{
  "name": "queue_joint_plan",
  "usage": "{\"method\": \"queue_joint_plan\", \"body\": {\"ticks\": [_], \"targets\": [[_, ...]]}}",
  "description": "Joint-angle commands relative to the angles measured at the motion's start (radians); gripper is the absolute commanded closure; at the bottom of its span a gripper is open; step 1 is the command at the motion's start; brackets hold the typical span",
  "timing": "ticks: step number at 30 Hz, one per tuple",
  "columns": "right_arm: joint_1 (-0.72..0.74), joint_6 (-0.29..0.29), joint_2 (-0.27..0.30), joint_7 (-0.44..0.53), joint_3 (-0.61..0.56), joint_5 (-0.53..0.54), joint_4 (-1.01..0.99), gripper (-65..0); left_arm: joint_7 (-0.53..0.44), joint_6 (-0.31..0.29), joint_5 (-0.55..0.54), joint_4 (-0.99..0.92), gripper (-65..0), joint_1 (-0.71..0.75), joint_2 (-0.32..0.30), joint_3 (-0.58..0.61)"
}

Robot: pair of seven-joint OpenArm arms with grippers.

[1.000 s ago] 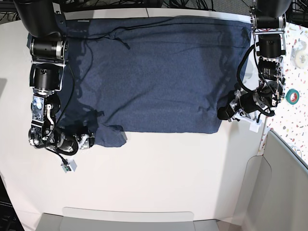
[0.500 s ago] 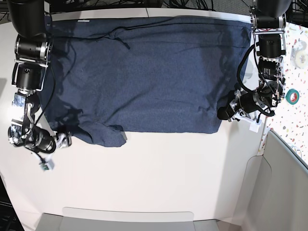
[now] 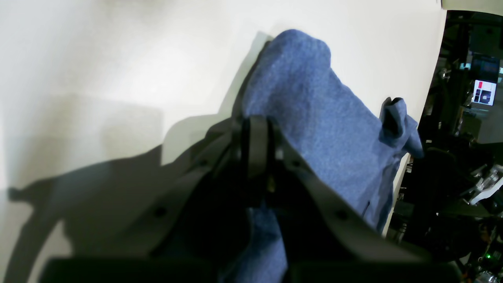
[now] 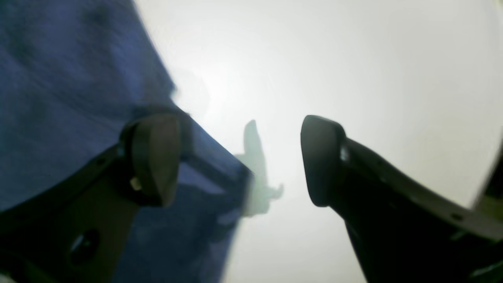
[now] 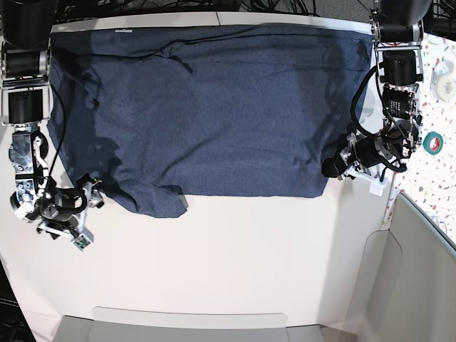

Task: Layout the t-shirt on the table in an organized manner, then fold the t-shirt properly
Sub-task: 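Drag the held fabric along the hem with the right gripper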

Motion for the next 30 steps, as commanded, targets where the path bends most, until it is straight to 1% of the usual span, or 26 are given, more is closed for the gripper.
{"method": "queue_joint_plan", "body": {"ticks": [1, 4, 5, 8, 12, 13, 16, 19, 21, 22, 27, 30], "targets": [[0.032, 0.011, 0.011, 0.014, 0.008, 0.010, 0.022, -45.9, 0.004, 0.023, 0.035, -0.011, 0.0, 0.013, -0.009, -0.002], [0.028, 0.011, 0.015, 0.012, 0.006, 0.010, 0.036, -45.9, 0.004, 0.023, 0.035, -0.011, 0.0, 0.013, -0.009, -0.002], [0.026, 0.011, 0.019, 0.010, 0.006, 0.012, 0.057, -45.8, 0.004, 0.023, 0.035, -0.011, 0.0, 0.013, -0.009, -0.002], [-0.018, 0.011, 0.058, -0.016, 0.008, 0.015, 0.168, -45.9, 0.004, 0.023, 0.035, -0.011, 0.0, 0.013, -0.009, -0.002], [-0.067, 0.011, 0.065, -0.025, -0.008, 0.010, 0.254, -45.9, 0.004, 0.023, 0.035, -0.011, 0.0, 0.013, -0.009, -0.002], [-0.069, 0.011, 0.068, -0.025, -0.034, 0.010, 0.255, -45.9, 0.004, 0.023, 0.035, -0.011, 0.0, 0.013, -0.009, -0.002], [-0.066, 0.011, 0.112, -0.020, -0.136, 0.010, 0.255, -45.8, 0.004, 0.023, 0.035, -0.011, 0.0, 0.013, -0.009, -0.002], [-0.064, 0.011, 0.128, -0.016, -0.221, 0.007, 0.255, -45.8, 0.004, 0.023, 0.035, -0.011, 0.0, 0.013, -0.009, -0.002], [-0.064, 0.011, 0.121, -0.016, -0.233, -0.025, 0.254, -45.8, 0.004, 0.023, 0.035, -0.011, 0.0, 0.013, -0.009, -0.002], [-0.066, 0.011, 0.117, -0.016, -0.233, -0.061, 0.251, -45.8, 0.004, 0.023, 0.035, -0.011, 0.0, 0.013, -0.009, -0.002], [-0.067, 0.011, 0.057, -0.016, -0.227, -0.236, 0.200, -45.8, 0.004, 0.023, 0.036, -0.011, 0.0, 0.013, -0.009, -0.002], [-0.060, 0.011, 0.023, -0.009, -0.227, -0.266, 0.142, -45.8, 0.004, 0.023, 0.036, -0.011, 0.0, 0.013, -0.010, -0.002]]}}
